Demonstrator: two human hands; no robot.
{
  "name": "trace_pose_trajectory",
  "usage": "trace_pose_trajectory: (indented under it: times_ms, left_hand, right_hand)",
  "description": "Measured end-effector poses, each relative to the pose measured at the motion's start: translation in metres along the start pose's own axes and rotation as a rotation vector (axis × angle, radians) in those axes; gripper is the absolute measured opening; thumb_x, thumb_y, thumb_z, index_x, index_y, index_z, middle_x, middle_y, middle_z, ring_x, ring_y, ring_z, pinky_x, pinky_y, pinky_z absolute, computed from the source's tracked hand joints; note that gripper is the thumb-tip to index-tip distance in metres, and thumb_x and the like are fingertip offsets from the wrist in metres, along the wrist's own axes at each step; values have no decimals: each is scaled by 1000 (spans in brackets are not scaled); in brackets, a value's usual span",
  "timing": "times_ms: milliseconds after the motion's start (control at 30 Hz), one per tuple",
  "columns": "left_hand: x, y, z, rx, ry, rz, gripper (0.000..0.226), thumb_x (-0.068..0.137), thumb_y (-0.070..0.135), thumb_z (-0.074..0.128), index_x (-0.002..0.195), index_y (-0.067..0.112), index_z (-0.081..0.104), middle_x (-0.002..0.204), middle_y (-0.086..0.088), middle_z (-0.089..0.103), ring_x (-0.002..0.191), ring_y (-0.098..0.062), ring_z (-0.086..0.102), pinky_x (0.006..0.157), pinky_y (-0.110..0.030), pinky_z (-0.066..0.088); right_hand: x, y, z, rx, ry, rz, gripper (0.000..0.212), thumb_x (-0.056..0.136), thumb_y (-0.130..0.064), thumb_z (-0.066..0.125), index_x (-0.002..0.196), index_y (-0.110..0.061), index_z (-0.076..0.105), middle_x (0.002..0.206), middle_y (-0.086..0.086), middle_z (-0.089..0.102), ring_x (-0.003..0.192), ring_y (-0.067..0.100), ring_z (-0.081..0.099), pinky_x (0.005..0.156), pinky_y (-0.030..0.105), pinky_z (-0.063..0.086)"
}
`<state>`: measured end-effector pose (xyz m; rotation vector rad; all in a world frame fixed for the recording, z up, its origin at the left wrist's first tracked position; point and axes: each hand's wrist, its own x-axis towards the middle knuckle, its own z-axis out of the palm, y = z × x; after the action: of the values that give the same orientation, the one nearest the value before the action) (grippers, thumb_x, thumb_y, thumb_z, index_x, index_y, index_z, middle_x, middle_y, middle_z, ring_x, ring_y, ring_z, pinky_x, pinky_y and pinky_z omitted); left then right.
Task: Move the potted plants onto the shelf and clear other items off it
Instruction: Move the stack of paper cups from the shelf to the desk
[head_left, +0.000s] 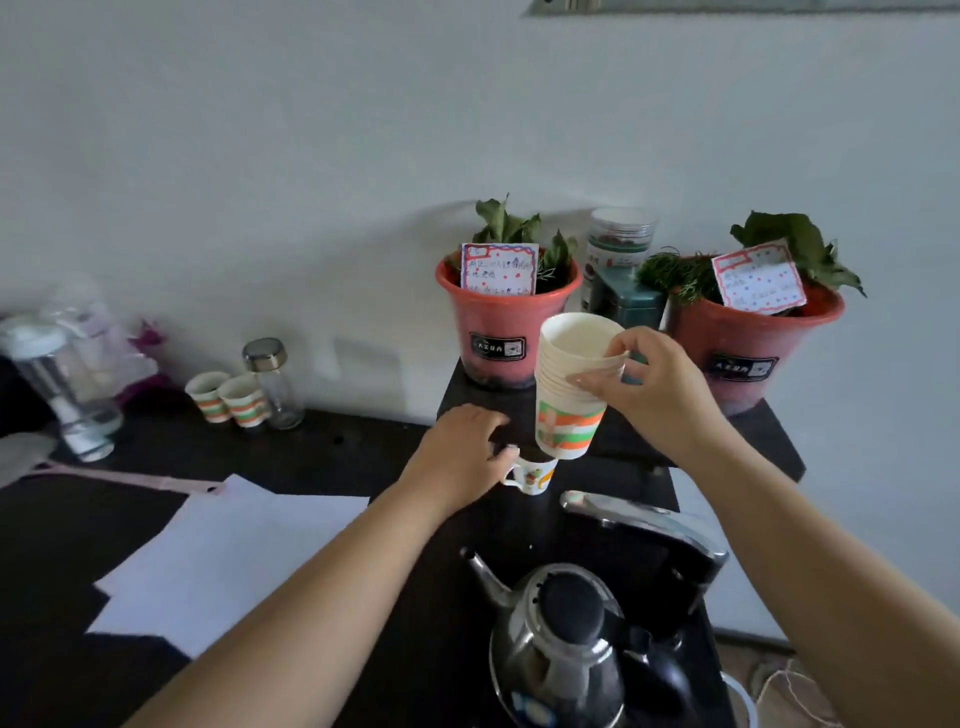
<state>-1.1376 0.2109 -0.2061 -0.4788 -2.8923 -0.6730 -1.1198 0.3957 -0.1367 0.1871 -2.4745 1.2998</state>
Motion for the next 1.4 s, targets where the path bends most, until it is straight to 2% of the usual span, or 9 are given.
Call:
trace_pose_trajectory:
  times_ms: [167,233,333,500,867,1067,1167,1300,1400]
  left_hand:
    - [-45,-36,-46,75,39,-102,38,87,37,51,122,20,55,123,-1,60,116,-20,52,97,-37,44]
    - [-63,-54,-65,102,78,-157,40,87,37,53,123,18,54,124,-2,59,118,-21,51,97,-36,43]
    - [-99,-88,-96,131,132,-240,41,88,34,54,124,15,53,127,-5,57,120,-21,49,98,-35,42]
    - [-161,-151,-142,187,165,-303,43,88,35,53,127,16,50,130,-4,55,123,-20,45,100,-33,38]
    - [-275,-306,-231,370,14,-308,41,90,43,46,124,19,51,120,-2,61,110,-20,55,87,-34,44]
    - [-291,-360,-250,449,-78,-306,40,91,44,42,122,19,49,118,-4,61,110,-23,53,89,-39,46]
    - [-285,-384,-252,470,-107,-296,40,92,44,41,122,19,49,116,-3,60,108,-22,53,88,-37,46]
    - [-270,-404,-249,509,-117,-265,40,91,44,42,121,19,49,116,-2,60,108,-21,52,85,-35,43]
    - [-251,-424,-246,519,-124,-243,39,90,45,42,117,18,51,112,-2,60,105,-20,53,82,-33,42]
  right_hand:
    - [-9,-41,45,82,-104,-64,28,74,-21,75,86,-20,51,114,4,54,102,26,57,87,35,50]
    - [-12,-57,62,81,-124,-92,30,73,-22,75,90,-18,51,112,3,55,102,24,57,83,32,49]
    - [-19,-90,98,121,-185,-133,30,72,-22,76,84,-26,49,114,7,58,108,27,57,90,42,50]
    - [-44,-150,171,117,-227,-195,30,75,-20,74,93,-16,49,114,4,52,113,24,51,88,34,46]
    - [-101,-265,322,140,-184,-142,32,75,-18,74,92,-17,47,111,0,45,114,26,51,88,30,43]
    - [-104,-291,372,97,-161,-128,32,76,-17,73,98,-13,51,120,8,49,112,25,51,85,29,43]
    - [-92,-293,395,79,-174,-119,31,77,-19,72,96,-16,48,121,6,47,106,21,49,71,26,46]
    - [-71,-289,415,73,-149,-107,31,78,-16,71,102,-12,51,126,9,48,114,24,49,86,28,40]
    - [-48,-282,436,92,-134,-80,32,78,-17,71,103,-13,50,126,9,47,115,24,49,86,26,37]
